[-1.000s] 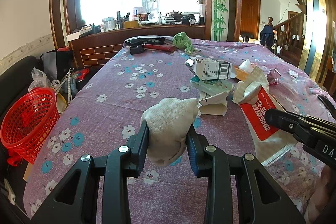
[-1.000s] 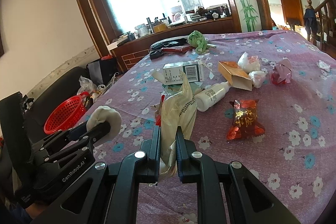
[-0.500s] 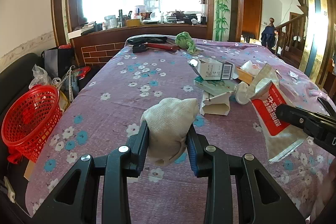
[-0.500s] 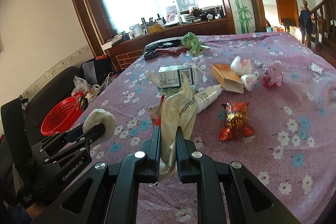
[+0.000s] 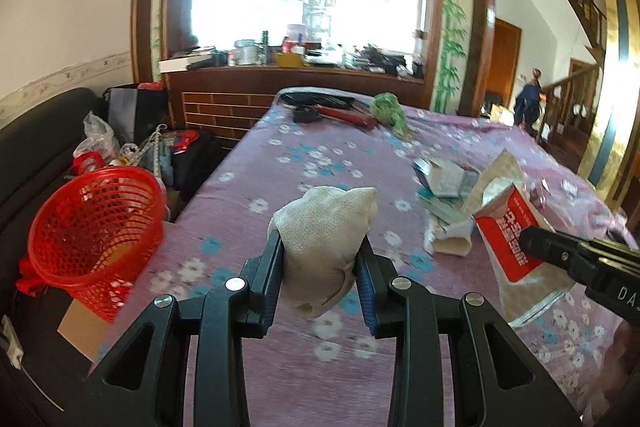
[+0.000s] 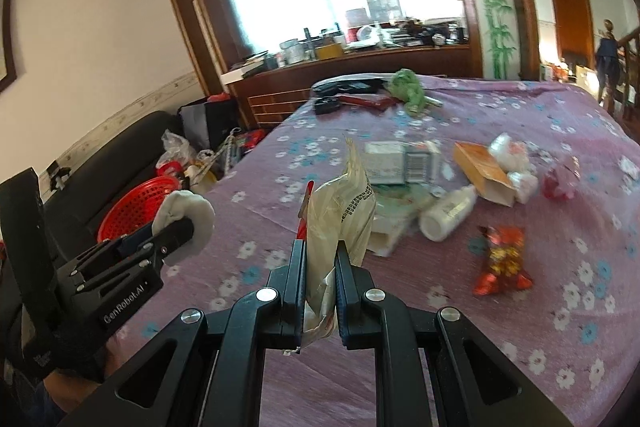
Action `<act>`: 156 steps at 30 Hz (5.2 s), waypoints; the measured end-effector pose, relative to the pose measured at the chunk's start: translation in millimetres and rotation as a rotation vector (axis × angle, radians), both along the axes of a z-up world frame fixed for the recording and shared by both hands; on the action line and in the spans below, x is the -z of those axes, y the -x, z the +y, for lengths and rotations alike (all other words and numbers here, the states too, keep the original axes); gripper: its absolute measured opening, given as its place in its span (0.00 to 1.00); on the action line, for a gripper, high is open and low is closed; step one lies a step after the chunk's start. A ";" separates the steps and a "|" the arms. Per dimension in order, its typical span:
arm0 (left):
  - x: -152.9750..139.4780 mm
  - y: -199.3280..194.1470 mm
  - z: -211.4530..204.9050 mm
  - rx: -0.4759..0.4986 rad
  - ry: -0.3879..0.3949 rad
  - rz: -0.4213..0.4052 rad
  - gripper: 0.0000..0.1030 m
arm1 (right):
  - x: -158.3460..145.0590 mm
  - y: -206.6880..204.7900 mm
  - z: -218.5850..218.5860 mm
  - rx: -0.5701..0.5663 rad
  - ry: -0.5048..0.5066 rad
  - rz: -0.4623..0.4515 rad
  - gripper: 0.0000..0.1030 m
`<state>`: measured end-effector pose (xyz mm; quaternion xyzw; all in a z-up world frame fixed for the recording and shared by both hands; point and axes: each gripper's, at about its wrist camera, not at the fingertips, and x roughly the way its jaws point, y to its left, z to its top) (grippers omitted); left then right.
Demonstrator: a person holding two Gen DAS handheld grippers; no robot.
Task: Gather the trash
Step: 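Carry the cloth and wet-wipe packet over the red basket and open both tools, then return to the table and grasp the red snack packet with the right tool, then grasp the white medicine box with the left tool while the right tool holds the snack packet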
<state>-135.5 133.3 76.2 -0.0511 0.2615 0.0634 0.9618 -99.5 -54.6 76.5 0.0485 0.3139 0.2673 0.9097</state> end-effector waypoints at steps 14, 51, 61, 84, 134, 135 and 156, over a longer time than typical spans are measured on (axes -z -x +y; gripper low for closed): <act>-26.8 33.4 146.5 -0.253 0.028 -0.023 0.32 | -40.4 -12.2 124.7 -0.246 -0.006 0.005 0.14; 10.1 1.9 104.0 -0.075 0.058 0.105 0.67 | -9.1 -32.2 126.5 -0.237 -0.024 0.110 0.38; 17.0 -21.8 -7.1 0.161 0.003 0.168 0.74 | 7.5 -40.2 -37.3 0.098 0.004 0.123 0.48; 27.4 -118.0 -111.2 0.304 -0.051 0.344 0.85 | 62.5 -89.3 -98.6 0.260 0.158 0.233 0.35; 66.0 -68.0 -92.6 0.323 0.023 0.428 0.59 | 51.3 -74.6 -115.3 0.143 -0.074 0.169 0.34; 66.3 -69.8 -93.2 0.319 0.023 0.427 0.60 | 51.2 -74.2 -114.3 0.139 -0.072 0.168 0.34; 48.2 -46.0 -109.3 0.278 -0.095 0.182 0.47 | 38.0 -56.9 -99.9 0.076 -0.040 0.058 0.34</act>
